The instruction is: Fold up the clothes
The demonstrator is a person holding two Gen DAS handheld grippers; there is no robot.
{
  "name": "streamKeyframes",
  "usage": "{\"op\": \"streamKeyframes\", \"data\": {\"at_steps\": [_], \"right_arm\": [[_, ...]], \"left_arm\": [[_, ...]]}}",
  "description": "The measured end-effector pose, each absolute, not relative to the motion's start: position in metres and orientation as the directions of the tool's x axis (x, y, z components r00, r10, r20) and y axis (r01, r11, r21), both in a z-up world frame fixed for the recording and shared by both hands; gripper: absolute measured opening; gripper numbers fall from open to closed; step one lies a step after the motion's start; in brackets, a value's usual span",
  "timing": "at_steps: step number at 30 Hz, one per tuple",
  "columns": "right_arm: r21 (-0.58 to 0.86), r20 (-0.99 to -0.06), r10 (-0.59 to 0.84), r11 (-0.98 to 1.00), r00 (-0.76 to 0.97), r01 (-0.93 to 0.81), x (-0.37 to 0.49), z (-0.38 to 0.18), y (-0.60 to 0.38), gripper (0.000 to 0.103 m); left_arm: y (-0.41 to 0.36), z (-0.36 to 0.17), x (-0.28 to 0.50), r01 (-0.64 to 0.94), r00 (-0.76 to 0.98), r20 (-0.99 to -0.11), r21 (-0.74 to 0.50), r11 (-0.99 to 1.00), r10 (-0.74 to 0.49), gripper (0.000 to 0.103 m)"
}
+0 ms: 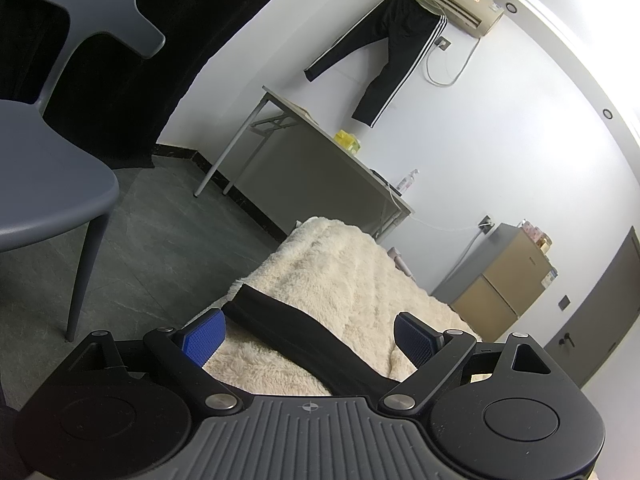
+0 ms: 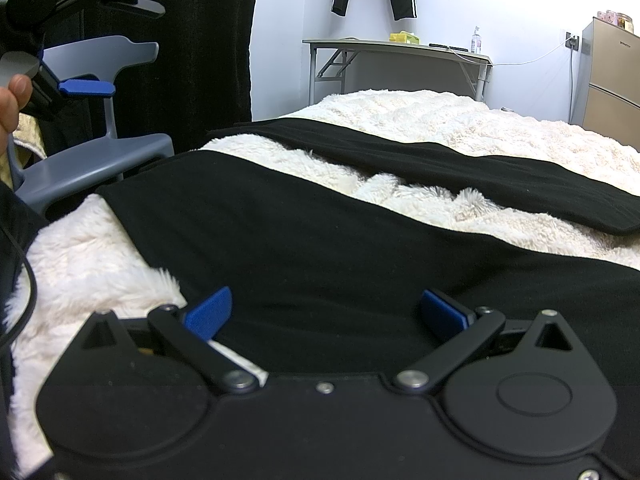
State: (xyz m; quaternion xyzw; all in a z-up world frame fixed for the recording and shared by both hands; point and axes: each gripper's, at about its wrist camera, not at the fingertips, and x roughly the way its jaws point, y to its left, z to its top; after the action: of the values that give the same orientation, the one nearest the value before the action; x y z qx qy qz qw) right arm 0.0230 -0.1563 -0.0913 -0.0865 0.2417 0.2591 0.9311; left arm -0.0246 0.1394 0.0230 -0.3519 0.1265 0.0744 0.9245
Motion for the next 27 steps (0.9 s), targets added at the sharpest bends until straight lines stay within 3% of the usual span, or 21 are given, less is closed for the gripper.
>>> {"op": "streamKeyframes", "data": {"at_steps": [27], "right_arm": [[-0.040,-0.493,0.439,0.851,0.752,-0.523,0.0222,-0.0913,-0.1545,0.103]], "left_arm": [[0.1371,0.0224,-0.0247,-0.226,0.956,-0.288,-0.626,0.746,0.048,0.089]]}}
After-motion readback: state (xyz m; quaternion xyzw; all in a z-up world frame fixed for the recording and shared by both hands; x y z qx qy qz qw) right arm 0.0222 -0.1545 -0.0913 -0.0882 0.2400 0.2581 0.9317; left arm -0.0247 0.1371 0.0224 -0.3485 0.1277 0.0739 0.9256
